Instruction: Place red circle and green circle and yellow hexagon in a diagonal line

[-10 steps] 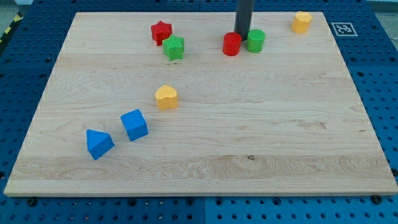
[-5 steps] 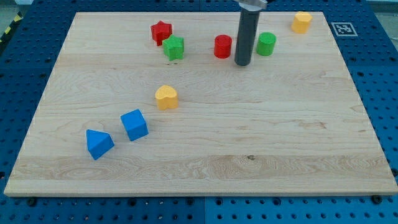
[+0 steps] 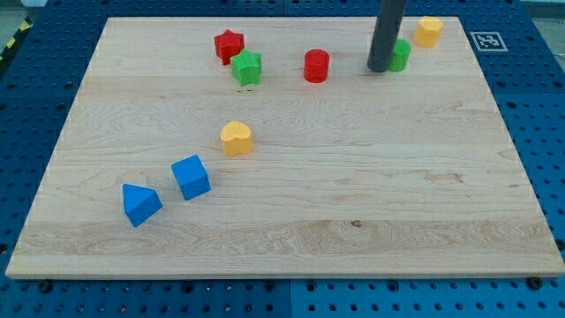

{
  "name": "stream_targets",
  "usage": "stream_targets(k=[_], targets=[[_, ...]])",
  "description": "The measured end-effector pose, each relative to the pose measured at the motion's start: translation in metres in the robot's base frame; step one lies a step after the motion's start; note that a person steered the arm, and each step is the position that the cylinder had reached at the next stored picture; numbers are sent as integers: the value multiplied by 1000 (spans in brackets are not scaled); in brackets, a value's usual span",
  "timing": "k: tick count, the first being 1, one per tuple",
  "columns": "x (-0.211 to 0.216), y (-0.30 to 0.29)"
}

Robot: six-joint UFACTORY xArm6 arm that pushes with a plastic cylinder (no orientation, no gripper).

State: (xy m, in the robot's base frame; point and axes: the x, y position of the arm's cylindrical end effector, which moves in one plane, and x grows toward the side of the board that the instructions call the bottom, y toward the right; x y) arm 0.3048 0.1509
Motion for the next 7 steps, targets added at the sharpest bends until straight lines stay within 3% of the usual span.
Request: stream_targets(k=[1,4,6,7], targets=[[-3,-1],[-39,-108],[10,-137],[26,-116]])
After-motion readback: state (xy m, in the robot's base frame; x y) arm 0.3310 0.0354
